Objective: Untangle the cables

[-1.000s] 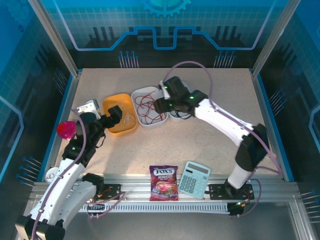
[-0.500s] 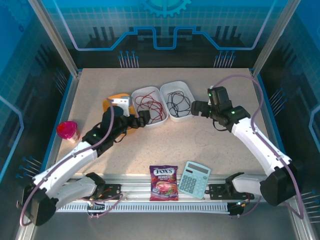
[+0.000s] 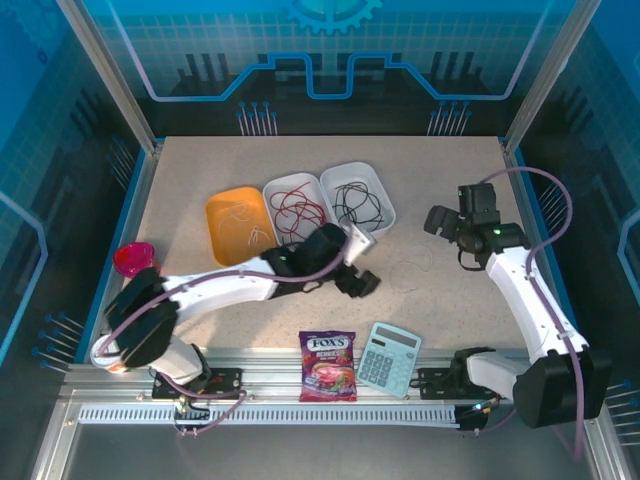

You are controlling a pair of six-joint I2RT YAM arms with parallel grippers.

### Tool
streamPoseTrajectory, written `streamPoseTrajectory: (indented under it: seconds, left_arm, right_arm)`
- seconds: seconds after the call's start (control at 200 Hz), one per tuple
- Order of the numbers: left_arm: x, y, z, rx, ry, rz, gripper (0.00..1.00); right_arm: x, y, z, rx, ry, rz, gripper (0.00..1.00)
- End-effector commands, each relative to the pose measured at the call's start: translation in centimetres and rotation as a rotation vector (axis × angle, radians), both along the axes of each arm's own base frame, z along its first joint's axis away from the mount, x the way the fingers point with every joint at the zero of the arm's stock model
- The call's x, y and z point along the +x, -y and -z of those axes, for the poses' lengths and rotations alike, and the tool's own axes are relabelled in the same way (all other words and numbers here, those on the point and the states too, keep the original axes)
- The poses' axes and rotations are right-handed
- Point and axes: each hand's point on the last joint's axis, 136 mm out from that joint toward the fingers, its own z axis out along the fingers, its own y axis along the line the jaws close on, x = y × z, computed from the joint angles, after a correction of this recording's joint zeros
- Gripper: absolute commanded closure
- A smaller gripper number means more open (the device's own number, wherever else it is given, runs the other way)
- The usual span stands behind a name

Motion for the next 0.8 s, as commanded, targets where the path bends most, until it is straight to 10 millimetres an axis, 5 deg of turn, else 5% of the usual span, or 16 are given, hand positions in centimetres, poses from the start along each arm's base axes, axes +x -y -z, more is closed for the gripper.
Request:
streamPoseTrajectory:
  seconds: [0.0,0.405,0.795]
  left_arm:
    - [-2.4,4.4,1.4,0.030,0.070,0.272,0.09]
    - [-1.9,10.7,8.6,0.157,-0.022,0.445,0.30]
    - [0.2,11.5,12.4,0.296,-0.036,0.409,0.43]
  right_arm:
    - [-1.3,1.6,0.7,0.036,-0.025,0.060,0.00]
    - [-2.3,2.6,0.6,0.083,0.011,0.082,0.00]
    - [-2.1,2.3,0.9,0.102,0.018,0.066,0.00]
